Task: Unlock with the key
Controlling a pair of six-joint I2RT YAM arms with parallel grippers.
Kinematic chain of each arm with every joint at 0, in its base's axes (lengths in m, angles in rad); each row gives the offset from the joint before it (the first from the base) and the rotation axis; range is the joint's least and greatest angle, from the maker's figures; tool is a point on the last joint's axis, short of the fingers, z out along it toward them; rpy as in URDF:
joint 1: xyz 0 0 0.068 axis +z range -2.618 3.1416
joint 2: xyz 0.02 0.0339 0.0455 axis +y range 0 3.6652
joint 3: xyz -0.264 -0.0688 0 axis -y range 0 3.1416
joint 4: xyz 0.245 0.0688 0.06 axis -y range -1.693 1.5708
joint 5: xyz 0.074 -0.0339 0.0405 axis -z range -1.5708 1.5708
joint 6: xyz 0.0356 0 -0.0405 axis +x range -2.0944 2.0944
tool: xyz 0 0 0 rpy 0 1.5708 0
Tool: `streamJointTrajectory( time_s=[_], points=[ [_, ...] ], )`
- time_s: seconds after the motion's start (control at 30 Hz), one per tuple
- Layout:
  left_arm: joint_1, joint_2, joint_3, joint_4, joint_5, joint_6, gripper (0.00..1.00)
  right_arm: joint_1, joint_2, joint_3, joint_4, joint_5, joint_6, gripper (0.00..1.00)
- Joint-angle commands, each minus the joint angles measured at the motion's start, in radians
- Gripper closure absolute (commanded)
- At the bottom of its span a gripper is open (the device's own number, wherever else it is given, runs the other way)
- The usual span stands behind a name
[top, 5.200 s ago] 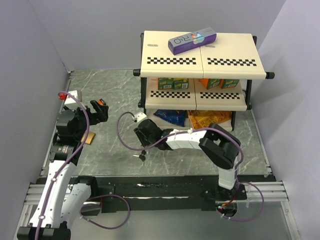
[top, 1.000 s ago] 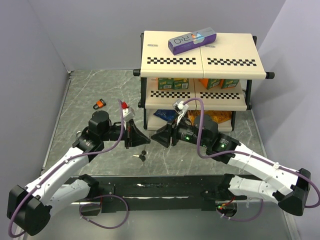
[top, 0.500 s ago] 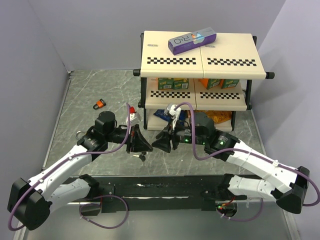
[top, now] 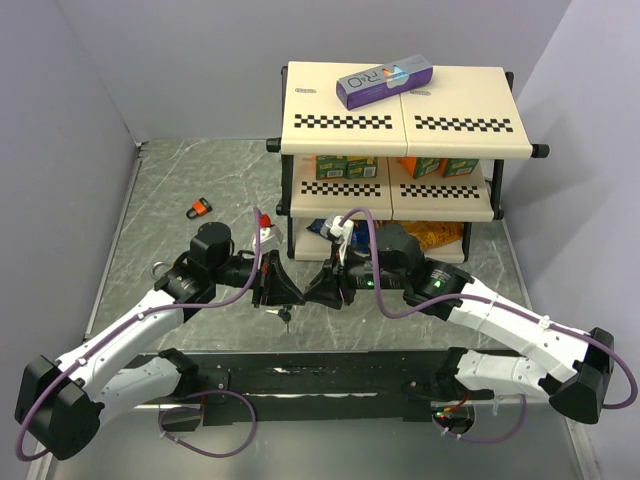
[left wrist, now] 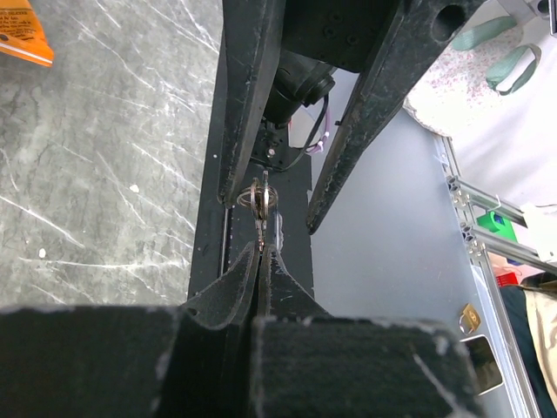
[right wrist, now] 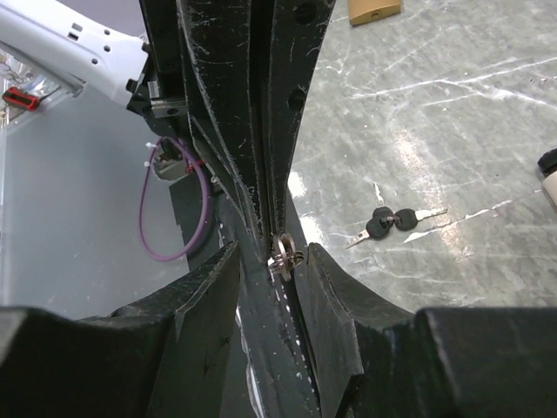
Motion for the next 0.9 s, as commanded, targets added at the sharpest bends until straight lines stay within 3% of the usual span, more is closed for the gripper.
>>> streamJointTrajectory(
  time_s=[0.0,0.4,0.53,0.73,0.87],
  points=[
    [-0.008,0.0,0.044,0.005,0.038,0.027,0.99,-0.002,-0.007,0.055,0.006,0.003,-0.019,0.56],
    [-0.013,0.006,0.045,0.002,0.053,0.032,0.99,-0.004,-0.02,0.054,0.005,0.023,-0.032,0.55],
    [-0.016,0.01,0.047,-0.003,0.053,0.035,0.99,-0.002,-0.025,0.051,0.018,0.023,-0.03,0.59],
    [-0.019,0.009,0.048,-0.006,0.055,0.038,0.99,-0.004,-0.022,0.046,0.023,0.019,-0.027,0.76],
    [-0.019,0.006,0.05,-0.009,0.044,0.041,0.99,-0.004,-0.02,0.035,0.028,0.002,-0.024,0.98]
  ],
)
